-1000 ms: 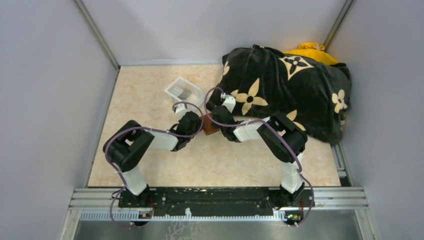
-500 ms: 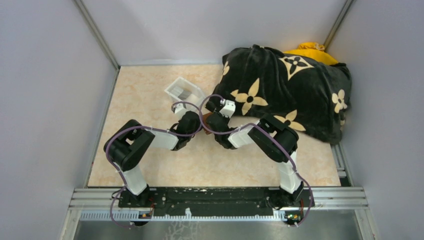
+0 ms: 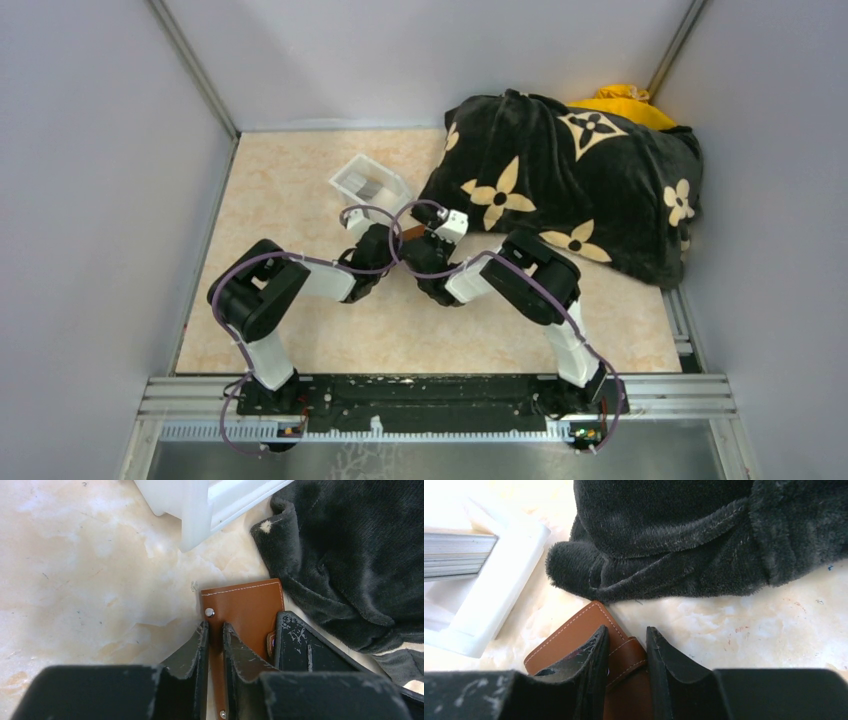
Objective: Put the credit cards into the card holder
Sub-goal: Close the card holder at the center of the board.
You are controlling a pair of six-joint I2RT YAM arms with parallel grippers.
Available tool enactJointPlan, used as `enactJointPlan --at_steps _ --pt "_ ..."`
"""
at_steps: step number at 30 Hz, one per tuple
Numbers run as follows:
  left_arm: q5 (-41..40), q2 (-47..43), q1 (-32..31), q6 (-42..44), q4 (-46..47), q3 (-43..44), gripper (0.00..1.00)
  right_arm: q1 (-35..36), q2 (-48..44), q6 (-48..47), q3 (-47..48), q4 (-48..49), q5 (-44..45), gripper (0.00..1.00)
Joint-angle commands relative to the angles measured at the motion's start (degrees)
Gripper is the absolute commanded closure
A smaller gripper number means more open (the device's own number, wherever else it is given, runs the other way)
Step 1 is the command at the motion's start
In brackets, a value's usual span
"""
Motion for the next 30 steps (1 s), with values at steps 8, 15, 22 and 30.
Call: enactJointPlan --at_steps 8,15,22,30 --pt "14.0 6.5 -2.2 -0.3 -15.2 -4.9 0.86 7.5 17.1 -4.2 -2.7 -38.6 -13.0 0.75" --pt "13.6 4.6 -2.1 0.3 -15.7 -5.4 0.83 7.0 13.1 -2.3 -3.4 -40.5 -12.0 0.73" --pt "8.0 -2.5 -1.7 4.2 -21.5 -3.7 0.76 3.9 -2.0 -6.3 -2.6 -42.5 -16.5 0.69" --pt "5.0 -6.5 -1.6 5.8 -21.9 -3.2 0.68 2.5 -11.0 -8.6 -1.3 -45.3 -17.3 0.67"
